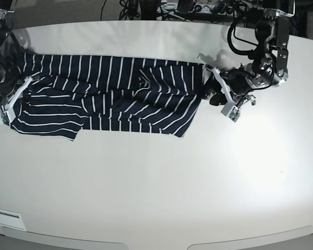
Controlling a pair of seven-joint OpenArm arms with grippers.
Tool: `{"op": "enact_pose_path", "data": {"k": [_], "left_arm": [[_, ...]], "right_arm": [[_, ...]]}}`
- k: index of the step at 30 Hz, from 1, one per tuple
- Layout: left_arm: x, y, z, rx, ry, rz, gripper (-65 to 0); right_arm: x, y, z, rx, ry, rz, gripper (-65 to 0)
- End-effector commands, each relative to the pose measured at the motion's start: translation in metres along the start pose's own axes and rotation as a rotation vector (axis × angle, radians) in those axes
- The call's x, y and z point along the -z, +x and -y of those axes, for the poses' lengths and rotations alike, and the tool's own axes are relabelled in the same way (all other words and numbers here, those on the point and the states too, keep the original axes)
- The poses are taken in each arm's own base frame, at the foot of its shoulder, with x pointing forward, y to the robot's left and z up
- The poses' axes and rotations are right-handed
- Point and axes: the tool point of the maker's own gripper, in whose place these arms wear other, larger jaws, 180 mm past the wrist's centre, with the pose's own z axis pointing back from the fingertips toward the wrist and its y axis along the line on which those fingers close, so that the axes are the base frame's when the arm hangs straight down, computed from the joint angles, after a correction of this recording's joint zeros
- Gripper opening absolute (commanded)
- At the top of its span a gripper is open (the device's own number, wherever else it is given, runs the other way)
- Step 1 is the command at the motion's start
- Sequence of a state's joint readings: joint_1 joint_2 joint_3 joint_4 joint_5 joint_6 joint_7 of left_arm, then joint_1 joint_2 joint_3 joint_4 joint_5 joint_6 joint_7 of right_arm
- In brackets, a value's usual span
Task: Fold the T-shirt properly
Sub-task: 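Drag the folded bundle with the right gripper toward the left gripper, then grasp the bundle's loose end with the right gripper and fold it over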
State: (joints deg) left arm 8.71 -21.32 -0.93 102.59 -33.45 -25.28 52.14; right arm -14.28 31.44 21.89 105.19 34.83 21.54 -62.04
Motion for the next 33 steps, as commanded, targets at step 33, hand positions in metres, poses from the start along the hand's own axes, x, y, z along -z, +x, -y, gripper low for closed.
{"op": "enact_pose_path", "data": {"k": [33], "left_arm": [[-0.008,0.001,-0.003,-0.050,-0.012,0.025,-39.4]], "right_arm": [[-0.086,0.096,0.009,-0.158,-0.317,0.330,-65.0]]}}
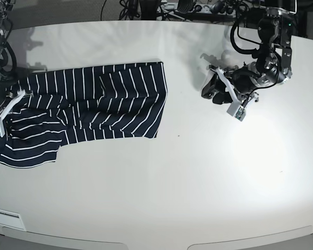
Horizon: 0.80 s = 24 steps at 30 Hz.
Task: Fold the T-shirt properly
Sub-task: 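Grasp the bundle's loose end with the right gripper and fold it over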
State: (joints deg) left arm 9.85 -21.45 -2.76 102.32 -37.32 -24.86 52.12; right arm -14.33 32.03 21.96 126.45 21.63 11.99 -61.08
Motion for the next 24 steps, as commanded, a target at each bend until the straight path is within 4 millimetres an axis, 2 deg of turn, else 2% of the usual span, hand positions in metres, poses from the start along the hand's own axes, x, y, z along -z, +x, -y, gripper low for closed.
{"op": "enact_pose_path", "data": {"k": [1,5,9,12,19,24], "left_arm": [[-0.004,0.003,-0.003,0.014,0.009,0.001,-39.4],[-0.004,0.003,-0.003,0.014,0.009,0.001,-39.4],[-0.004,0.002,-0.003,0.013,0.009,-0.001,-39.4],[-0.004,0.002,-0.002,0.012,0.008,0.000,-39.4],[-0.003,0.004,0.002,0.000,-0.009,0.010,-39.4],[-0.003,0.004,0.002,-0.001,-0.010,0.011,-39.4]], "right_arm": [[-0.009,0.023,0.002,-0.014,-0.004,0.085,-65.0],[-0.032,0.051,-0.033,0.010,0.146,0.207,-65.0],[-0.045,0.054,-0.082,0.094,0.383,0.253,-65.0],[-0.053,0.058,-0.109,0.166,0.495,0.292,-65.0],[-0.070,0.072,-0.148,0.340,0.648,0.386,-65.0],[-0.075,0.081,-0.164,0.474,0.689,0.418,-65.0]]}}
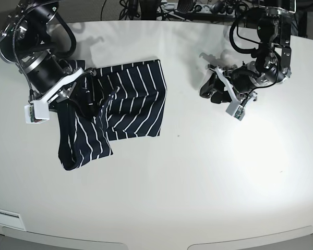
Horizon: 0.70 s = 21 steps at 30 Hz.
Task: Fold the T-shirt properly
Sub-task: 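Grasp the bundle's loose end with the right gripper and fold it over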
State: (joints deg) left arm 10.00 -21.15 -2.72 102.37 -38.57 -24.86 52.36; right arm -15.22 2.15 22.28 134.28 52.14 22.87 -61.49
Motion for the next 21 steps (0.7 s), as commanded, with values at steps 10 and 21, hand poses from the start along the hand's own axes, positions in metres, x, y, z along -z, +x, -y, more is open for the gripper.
{"op": "enact_pose_path", "data": {"k": [10,21], "left_arm": [[-0.004,0.004,-0.003,0.016,0.011,0.004,-39.4],[-0.004,0.004,-0.003,0.016,0.011,0.004,-39.4]], "right_arm": [[0.032,-0.003,-0.053,-0.018,0.155,0.052,-65.0],[0.075,-0.066,-0.094,0.025,0.316,-0.112,-65.0]]}}
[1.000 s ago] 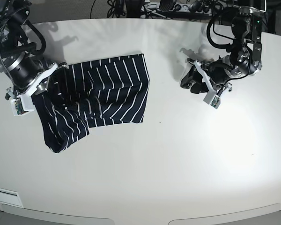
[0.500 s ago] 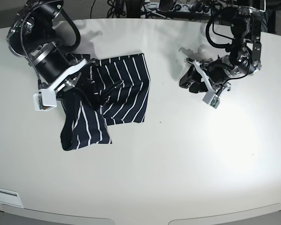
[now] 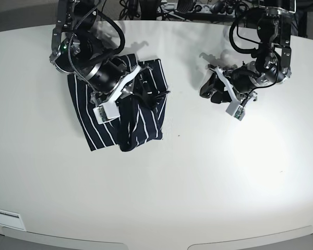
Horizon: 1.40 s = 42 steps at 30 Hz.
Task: Fold the T-shirt properly
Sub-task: 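Grasp the bundle's loose end with the right gripper and fold it over, then grasp opposite edges of the bundle with both grippers and rotate it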
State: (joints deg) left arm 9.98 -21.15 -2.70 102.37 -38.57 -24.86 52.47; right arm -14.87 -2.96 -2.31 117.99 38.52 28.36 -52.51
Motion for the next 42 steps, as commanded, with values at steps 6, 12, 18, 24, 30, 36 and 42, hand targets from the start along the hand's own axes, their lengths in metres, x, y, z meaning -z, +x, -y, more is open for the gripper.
{"op": "enact_pose_path", "data": {"k": [6,12,18,24,30,36,42], "left_arm": [[-0.004,0.004,-0.003,0.015,0.011,0.007,-39.4],[-0.004,0.005,-0.004,0.016,0.012,0.010,-39.4],[-0.007,0.000,-0.008,0.100,0.014,-0.027,-39.4],[-0.039,0.012,-0.053,0.103,0.130,-0.014,-53.9],[-0.086,0.056,-0.073,-0.010,0.113,0.195,-65.0],[-0.099,0.071,0.014,0.004,-0.376,0.290,-65.0],[-0.059,0.044,0.074,-0.008,-0.558,0.175,-65.0]], "right_arm": [[0.012,0.010,-0.034,-0.022,0.122,0.051,-65.0],[0.029,0.012,-0.082,-0.217,0.269,0.020,-27.3],[0.037,0.039,-0.118,-0.436,0.416,0.062,-27.3],[0.046,0.074,-0.100,-0.483,0.314,0.096,-35.0],[0.047,0.106,-0.015,-0.529,-0.118,0.147,-65.0],[0.055,0.076,0.064,-0.579,-0.307,-0.001,-65.0],[0.064,0.058,0.142,-0.614,-0.381,-0.181,-65.0]]}}
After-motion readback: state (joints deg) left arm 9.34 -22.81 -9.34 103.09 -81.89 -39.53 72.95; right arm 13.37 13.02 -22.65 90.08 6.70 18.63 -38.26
